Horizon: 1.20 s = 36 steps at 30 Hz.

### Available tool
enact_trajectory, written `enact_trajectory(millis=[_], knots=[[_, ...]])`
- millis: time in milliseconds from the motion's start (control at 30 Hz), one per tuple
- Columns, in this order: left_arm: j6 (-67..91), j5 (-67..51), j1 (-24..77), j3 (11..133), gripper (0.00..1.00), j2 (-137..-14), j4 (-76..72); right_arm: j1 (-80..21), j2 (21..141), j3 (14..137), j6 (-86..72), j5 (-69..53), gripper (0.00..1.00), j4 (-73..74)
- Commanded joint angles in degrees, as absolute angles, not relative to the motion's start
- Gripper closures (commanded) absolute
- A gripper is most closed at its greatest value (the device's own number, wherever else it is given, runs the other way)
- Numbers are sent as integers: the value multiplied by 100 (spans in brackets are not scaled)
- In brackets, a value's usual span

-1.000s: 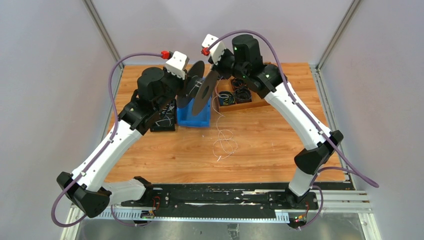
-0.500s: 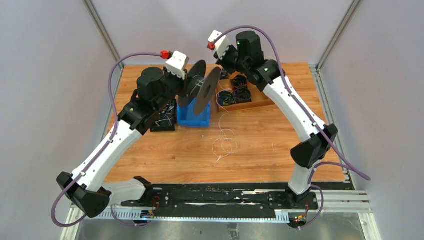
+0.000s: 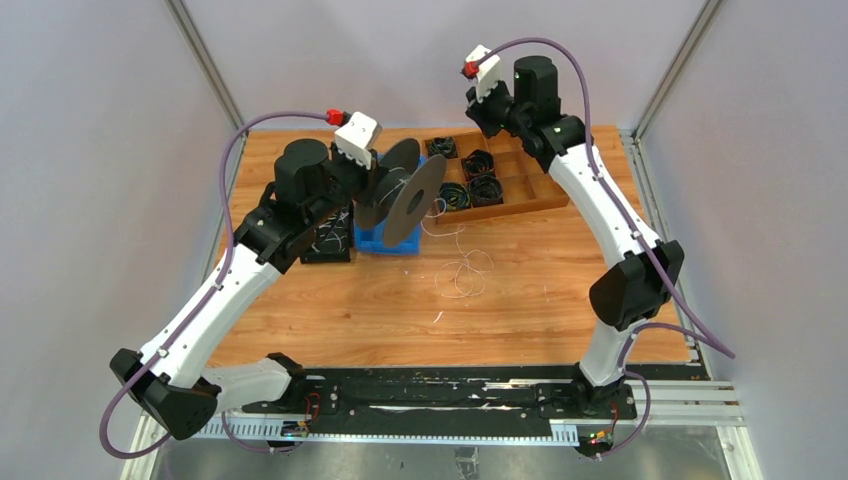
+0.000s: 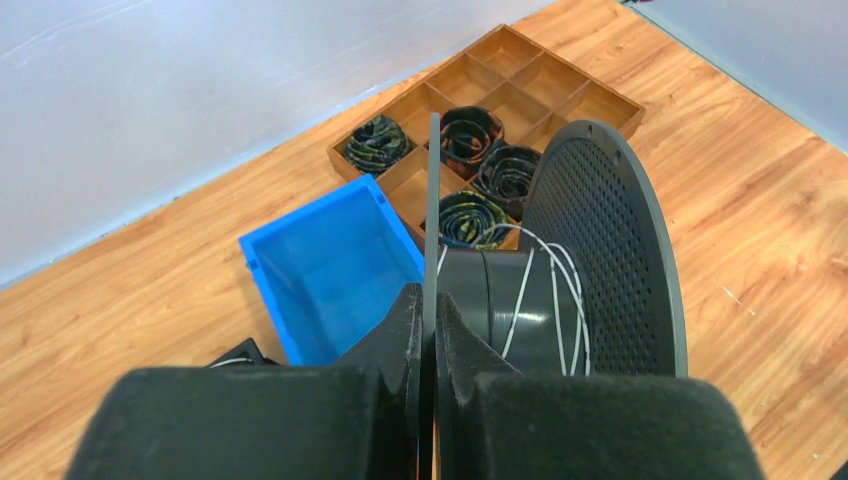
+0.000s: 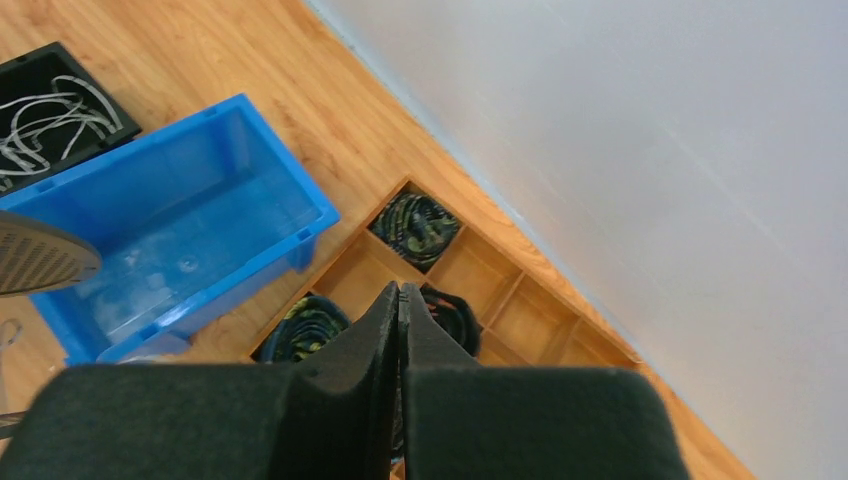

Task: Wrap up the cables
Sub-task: Wrap the cable around the cable reel.

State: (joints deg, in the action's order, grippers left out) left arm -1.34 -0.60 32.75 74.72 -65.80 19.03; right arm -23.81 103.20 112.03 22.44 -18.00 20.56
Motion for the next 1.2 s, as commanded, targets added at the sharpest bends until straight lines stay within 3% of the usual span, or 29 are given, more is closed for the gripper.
enact_trajectory(millis=[0,133,233,367,533,633,933,1167], knots=[[-1,-263,3237,7558,100,-6399,1582,-2284,10278,10781,1864,-2451,99,1886],[68,-343,3202,7584,100,-6391,1599,-2133,10032,10182,1671,-3022,96,1875],[116,-386,3182,7611,100,-6378,1603,-1907,9759,9473,1268,-3729,87,1702],[198,-478,3127,7627,100,-6373,1608,-1467,9320,8445,858,-4783,67,1176],[333,-668,3031,7699,100,-6391,1600,-1401,8921,7429,1858,-5717,53,1017],[372,-826,2970,7717,100,-6368,1600,-1398,8946,7028,1883,-5906,33,514],[439,-876,2911,7749,100,-6385,1600,-1885,9564,6243,-230,-5567,29,-1598],[466,-830,2914,7710,100,-6408,1559,-2541,9898,6163,-1122,-4888,29,-1623]])
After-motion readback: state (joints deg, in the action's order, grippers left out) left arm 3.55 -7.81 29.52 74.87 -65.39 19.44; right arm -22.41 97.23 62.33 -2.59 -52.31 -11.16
